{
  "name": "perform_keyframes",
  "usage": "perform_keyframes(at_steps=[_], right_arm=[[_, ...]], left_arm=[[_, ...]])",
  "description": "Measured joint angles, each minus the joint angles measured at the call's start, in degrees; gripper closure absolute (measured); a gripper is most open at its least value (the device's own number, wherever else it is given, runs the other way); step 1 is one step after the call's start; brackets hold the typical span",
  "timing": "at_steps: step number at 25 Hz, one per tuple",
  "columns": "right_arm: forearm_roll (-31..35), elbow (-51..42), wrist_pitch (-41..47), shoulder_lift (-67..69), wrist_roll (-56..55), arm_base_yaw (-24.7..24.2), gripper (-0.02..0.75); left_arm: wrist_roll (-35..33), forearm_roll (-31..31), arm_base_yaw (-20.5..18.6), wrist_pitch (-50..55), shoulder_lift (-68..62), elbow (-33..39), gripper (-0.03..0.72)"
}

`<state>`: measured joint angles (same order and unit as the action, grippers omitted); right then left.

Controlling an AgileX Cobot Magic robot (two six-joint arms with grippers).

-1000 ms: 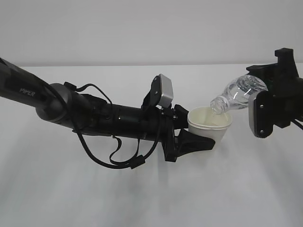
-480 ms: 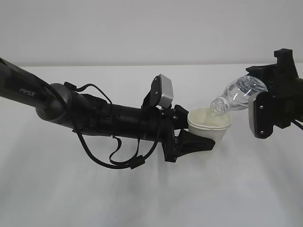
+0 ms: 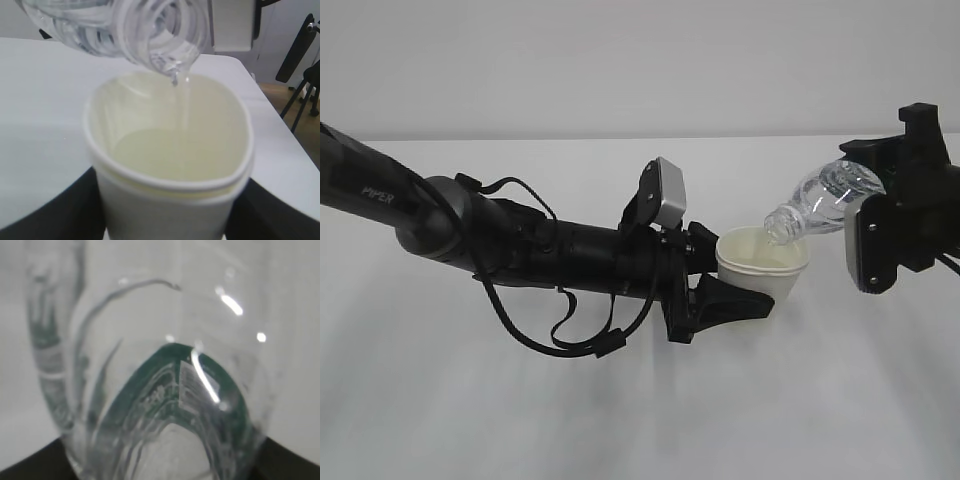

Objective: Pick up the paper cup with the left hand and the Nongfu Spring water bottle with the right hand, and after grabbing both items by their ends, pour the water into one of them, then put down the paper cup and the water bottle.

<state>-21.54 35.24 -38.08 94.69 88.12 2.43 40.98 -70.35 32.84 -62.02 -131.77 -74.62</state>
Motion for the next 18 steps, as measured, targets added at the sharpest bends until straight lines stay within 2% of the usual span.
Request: perform_keyframes(at_steps=[18], right_arm=[[0.0, 0.33, 0.09, 0.0, 0.04, 0.0, 0.329]], left_arm=[[0.0, -0.1, 0.0, 0.1, -0.04, 0.0, 0.238]])
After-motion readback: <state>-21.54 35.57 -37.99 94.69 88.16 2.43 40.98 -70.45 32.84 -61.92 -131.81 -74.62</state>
